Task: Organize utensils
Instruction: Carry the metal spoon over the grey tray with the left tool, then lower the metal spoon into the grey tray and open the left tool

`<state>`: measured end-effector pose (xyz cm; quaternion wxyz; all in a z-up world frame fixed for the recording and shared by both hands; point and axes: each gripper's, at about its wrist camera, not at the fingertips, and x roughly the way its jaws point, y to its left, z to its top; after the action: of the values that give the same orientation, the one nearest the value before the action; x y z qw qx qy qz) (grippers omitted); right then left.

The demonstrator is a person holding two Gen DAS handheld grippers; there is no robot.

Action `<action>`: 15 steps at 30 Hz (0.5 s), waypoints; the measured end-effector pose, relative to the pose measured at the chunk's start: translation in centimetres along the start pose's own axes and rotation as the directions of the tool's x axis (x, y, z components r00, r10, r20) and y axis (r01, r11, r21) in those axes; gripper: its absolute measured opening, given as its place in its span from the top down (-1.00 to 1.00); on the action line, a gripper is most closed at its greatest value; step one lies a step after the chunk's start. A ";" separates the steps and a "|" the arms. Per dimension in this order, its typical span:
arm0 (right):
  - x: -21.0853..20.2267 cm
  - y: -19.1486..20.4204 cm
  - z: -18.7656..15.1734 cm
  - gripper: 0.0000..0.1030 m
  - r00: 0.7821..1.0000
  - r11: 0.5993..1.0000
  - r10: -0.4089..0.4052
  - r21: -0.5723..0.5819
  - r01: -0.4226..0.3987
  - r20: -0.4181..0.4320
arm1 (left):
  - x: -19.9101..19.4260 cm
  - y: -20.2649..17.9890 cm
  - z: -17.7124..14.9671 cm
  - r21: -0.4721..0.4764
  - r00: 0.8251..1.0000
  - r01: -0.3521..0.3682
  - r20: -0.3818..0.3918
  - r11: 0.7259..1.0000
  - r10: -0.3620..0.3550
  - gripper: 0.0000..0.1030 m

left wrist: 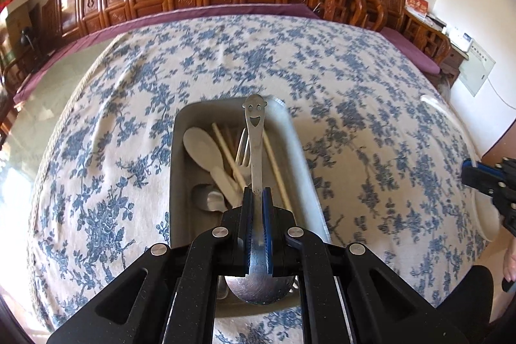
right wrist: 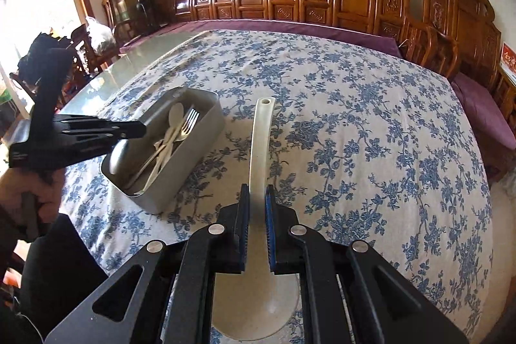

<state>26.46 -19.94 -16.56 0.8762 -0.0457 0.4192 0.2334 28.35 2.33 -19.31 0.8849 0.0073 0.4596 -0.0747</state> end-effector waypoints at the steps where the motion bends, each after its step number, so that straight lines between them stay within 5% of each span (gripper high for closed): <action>1: -0.1 0.1 0.0 0.79 1.000 1.000 0.004 -0.001 -0.004 0.001 | 0.4 0.2 -0.1 -0.002 1.000 -0.005 -0.007 1.000 0.005 0.90; 15: 0.0 1.8 0.3 0.79 1.000 0.999 0.029 -0.019 -0.029 0.001 | 3.8 1.9 -0.9 -0.033 0.997 -0.034 -0.076 0.999 0.031 0.90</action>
<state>25.83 -18.28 -16.17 0.8725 -0.0480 0.4169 0.2502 30.02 3.77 -23.05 0.8681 0.0024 0.4937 -0.0521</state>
